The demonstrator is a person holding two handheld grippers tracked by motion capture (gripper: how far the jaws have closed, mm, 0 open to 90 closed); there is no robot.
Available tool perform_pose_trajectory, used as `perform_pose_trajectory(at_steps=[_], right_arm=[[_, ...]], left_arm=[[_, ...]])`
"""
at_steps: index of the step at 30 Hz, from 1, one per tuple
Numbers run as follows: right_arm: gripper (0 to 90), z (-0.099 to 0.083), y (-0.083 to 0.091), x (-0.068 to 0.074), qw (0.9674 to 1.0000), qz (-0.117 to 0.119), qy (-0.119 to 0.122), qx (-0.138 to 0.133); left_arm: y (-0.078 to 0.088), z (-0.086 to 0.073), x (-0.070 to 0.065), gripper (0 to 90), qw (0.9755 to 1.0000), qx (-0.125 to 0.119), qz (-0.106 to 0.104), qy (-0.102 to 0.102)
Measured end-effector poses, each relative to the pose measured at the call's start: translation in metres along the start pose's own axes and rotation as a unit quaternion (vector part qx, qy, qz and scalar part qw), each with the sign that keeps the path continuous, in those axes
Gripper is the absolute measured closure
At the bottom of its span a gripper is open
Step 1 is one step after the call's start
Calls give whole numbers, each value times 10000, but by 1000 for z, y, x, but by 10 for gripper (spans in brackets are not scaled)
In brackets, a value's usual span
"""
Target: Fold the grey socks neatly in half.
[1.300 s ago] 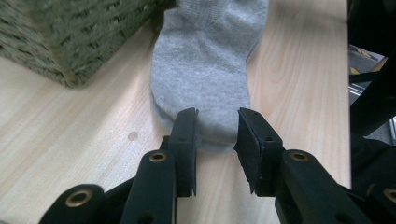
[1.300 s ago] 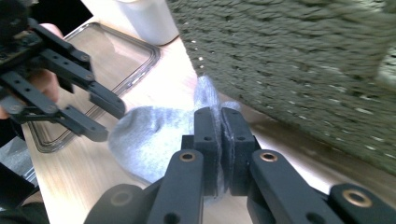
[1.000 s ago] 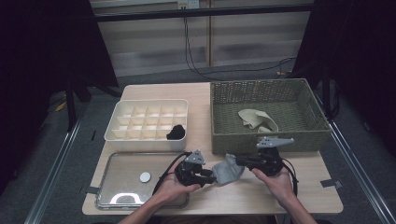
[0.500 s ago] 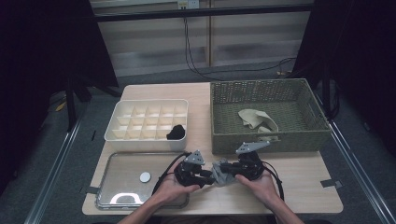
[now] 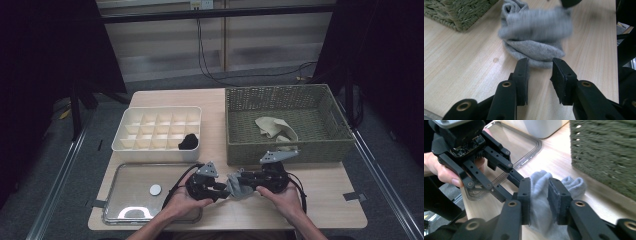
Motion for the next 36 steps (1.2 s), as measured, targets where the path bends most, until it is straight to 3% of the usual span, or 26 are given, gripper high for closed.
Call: perform_pose_trajectory(at_steps=[2,5,11,13,17,21,26,27,36], right_arm=[[699,0,3,-1,10000,-17,-53,-20],[778,-3,5,-5,10000,-3,-66,-54],[821,-12,-12,-1,9996,88,-33,272],[819,-13,-19,1,9993,95,-14,360],[818,-20,-30,-1,9984,-107,103,554],[869,-24,-33,-1,9978,-205,236,585],[854,-24,-33,-1,9981,-209,210,537],[842,-24,-32,-1,9983,-163,187,521],[806,-18,-5,-6,9998,-191,-24,87]], left_arm=[[0,0,0,661,10000,1,0,6],[1,0,0,664,10000,42,-6,2],[2,0,-1,708,10000,85,-18,-15],[-1,-1,-2,709,10000,-27,-37,23],[2,-1,0,705,9999,96,-44,-10],[4,-1,-1,692,9999,-63,-69,74],[10,2,1,698,9999,-90,-75,58],[10,2,1,698,9997,-201,-63,89],[22,14,1,705,9988,-487,8,98]])
Point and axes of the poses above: each handheld gripper's, and its own axes: y roughly backward along the jaws, z roughly out of its top, x roughly to its left, the point moved 1 cm from there along -y, roughly forward along the jaws, and after that the axes turned 7 degrees about -y, right-handed, at the moved point
